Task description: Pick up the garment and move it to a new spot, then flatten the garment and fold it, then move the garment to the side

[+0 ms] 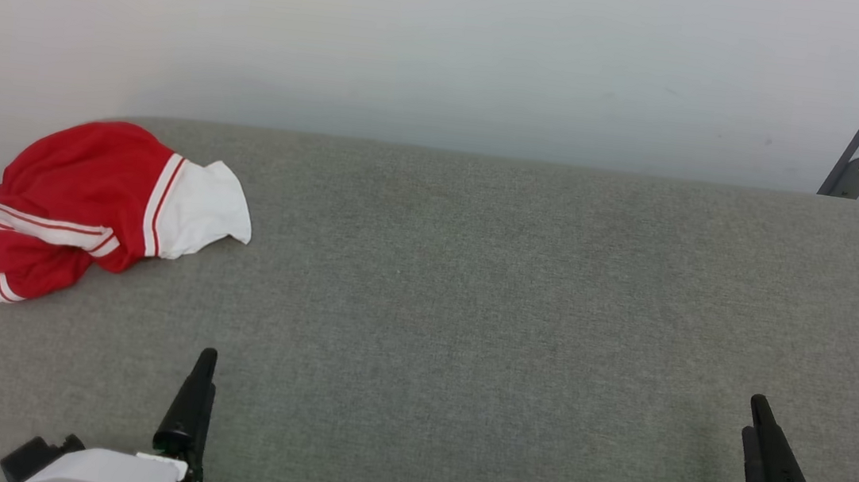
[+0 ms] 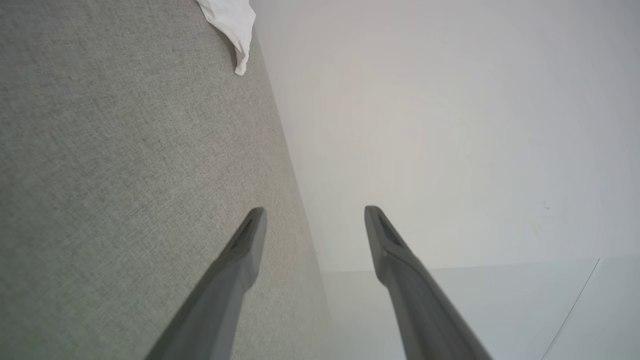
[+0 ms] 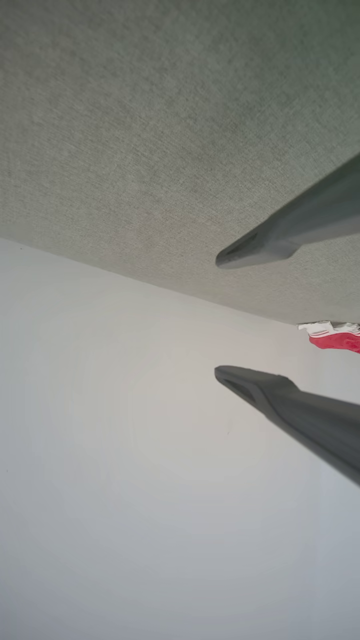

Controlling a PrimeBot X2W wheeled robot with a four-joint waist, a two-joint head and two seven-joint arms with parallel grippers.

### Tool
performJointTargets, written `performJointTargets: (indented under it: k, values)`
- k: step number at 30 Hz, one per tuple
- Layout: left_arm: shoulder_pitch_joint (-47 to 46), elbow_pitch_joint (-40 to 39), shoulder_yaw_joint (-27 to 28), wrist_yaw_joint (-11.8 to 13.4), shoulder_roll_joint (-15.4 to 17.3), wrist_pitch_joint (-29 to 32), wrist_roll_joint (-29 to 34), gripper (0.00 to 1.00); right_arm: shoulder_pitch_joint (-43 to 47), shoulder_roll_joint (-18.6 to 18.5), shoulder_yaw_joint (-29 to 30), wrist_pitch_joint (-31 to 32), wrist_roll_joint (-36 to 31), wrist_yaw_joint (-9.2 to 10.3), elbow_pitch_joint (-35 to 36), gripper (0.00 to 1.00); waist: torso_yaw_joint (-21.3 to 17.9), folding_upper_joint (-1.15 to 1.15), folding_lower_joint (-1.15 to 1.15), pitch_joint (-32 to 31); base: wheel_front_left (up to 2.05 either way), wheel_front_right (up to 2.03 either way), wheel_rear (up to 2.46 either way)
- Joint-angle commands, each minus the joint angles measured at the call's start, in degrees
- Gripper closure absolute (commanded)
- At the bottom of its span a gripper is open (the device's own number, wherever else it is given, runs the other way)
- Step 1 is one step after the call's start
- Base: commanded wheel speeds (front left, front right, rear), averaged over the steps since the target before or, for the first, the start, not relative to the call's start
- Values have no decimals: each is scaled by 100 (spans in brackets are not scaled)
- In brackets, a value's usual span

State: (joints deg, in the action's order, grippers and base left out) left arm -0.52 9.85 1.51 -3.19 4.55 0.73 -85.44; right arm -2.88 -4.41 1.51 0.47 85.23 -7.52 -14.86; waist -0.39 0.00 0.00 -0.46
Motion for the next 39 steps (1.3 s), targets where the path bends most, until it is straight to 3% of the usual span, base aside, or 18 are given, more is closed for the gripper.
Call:
performJointTargets:
  k: [1,13,24,39]
  values:
    - [-47,-131,-47,38,80,-55,130,0,-125,-72,-38,-59,-144,1,80,0,-2,0,0,-4,0,0,0]
    - [-21,-206,-444,351,455,-381,1215,0,-233,-211,-94,-372,-1657,2,-141,0,-24,0,0,-40,0,0,0]
    - [-48,-232,-887,767,857,-610,2364,0,-281,-76,107,-459,-3258,2,-180,0,-43,0,0,-73,0,0,0]
    - [22,-376,-1058,1030,1087,-893,3386,0,-238,23,238,-509,-4500,3,-19,0,-53,0,0,-116,0,0,0]
